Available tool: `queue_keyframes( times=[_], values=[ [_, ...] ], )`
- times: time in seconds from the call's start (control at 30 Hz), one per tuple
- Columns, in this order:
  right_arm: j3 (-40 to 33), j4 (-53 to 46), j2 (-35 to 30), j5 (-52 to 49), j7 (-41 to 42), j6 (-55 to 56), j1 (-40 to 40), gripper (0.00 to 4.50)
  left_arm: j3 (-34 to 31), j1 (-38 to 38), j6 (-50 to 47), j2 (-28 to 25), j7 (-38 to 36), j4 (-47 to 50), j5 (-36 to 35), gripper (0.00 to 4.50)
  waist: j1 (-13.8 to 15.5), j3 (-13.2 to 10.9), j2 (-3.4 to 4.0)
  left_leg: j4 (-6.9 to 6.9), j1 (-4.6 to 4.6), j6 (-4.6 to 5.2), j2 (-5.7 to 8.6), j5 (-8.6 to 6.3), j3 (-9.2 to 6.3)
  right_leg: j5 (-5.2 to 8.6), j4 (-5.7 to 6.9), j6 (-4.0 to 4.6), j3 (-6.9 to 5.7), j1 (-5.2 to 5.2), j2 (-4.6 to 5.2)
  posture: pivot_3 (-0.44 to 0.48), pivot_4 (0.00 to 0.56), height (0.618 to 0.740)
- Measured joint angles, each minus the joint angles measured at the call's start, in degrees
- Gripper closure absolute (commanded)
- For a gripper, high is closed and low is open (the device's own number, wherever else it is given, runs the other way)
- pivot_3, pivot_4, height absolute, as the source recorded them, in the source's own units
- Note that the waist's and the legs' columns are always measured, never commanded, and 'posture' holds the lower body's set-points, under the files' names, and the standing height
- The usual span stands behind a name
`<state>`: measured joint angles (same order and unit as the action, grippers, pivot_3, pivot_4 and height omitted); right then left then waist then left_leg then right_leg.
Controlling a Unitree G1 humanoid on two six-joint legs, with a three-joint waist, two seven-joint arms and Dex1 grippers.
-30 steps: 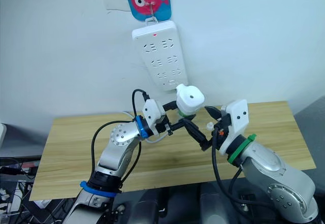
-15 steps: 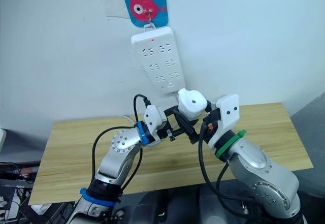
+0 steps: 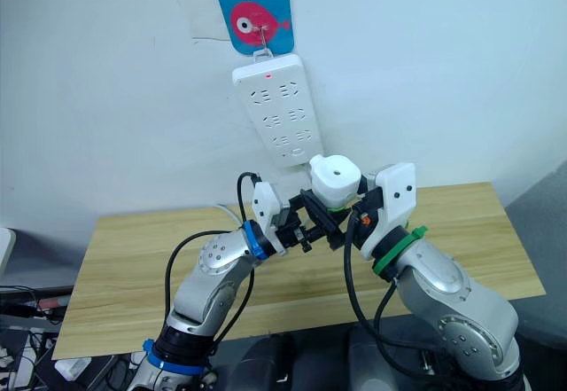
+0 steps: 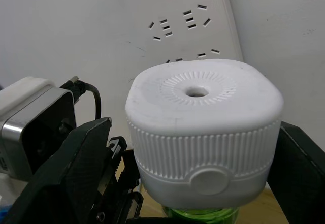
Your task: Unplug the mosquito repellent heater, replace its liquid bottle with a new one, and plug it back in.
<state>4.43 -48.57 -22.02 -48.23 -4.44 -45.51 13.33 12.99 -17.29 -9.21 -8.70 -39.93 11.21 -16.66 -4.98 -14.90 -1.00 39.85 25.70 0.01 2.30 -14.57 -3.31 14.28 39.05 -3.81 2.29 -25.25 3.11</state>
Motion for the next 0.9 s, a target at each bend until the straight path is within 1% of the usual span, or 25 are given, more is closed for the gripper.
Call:
queue_keyframes(
  times=[0.23,0.33,0.43,0.77,0.83,0.9],
  values=[
    [-0.58,0.02,0.23,0.0,-0.11,-0.07,1.43,0.03,-0.01,0.87,-1.2,-0.57,0.56,0.2,-0.27,2.23,0.01,0.0,0.0,0.0,-0.01,0.04,0.0,-0.03,0.01,0.0,-0.01,0.0,0.01,0.02,0.0,-0.182,0.251,0.74],
    [-0.82,0.36,0.44,0.1,0.24,-0.04,1.37,0.61,-0.01,0.84,-1.34,-0.56,0.61,0.19,-0.27,2.23,0.01,0.0,0.0,0.0,-0.01,0.06,0.0,-0.04,0.02,0.0,-0.02,0.0,0.01,0.02,0.0,-0.177,0.253,0.74],
    [-1.32,0.88,0.43,0.9,0.61,0.06,1.33,1.6,-0.03,0.84,-1.36,-0.52,0.7,0.17,-0.27,2.23,0.01,0.0,0.0,0.0,-0.02,0.06,0.0,-0.04,0.02,0.0,-0.02,0.0,0.02,0.02,0.0,-0.178,0.259,0.74],
    [-1.05,1.05,0.66,3.33,2.99,0.61,1.0,1.59,0.1,0.84,-1.35,-0.15,1.09,0.12,-0.06,2.23,0.01,0.0,0.0,0.0,-0.02,0.08,-0.01,-0.05,0.02,0.0,-0.02,0.0,0.01,0.03,0.0,-0.179,0.265,0.74],
    [-1.04,1.05,0.81,3.94,3.3,0.95,0.75,1.59,0.11,0.85,-1.35,-0.15,1.05,0.11,-0.03,1.49,0.01,0.0,0.0,-0.01,-0.02,0.09,0.0,-0.05,0.02,0.0,-0.03,0.0,0.02,0.03,0.0,-0.177,0.262,0.74],
    [-0.73,1.27,0.87,4.24,3.59,0.78,0.41,1.59,0.08,0.83,-1.36,-0.04,0.96,0.28,-0.39,0.9,0.02,0.0,0.0,0.0,-0.02,0.09,-0.01,-0.05,0.01,0.0,-0.03,0.0,0.01,0.03,0.0,-0.176,0.261,0.74]
  ],
)
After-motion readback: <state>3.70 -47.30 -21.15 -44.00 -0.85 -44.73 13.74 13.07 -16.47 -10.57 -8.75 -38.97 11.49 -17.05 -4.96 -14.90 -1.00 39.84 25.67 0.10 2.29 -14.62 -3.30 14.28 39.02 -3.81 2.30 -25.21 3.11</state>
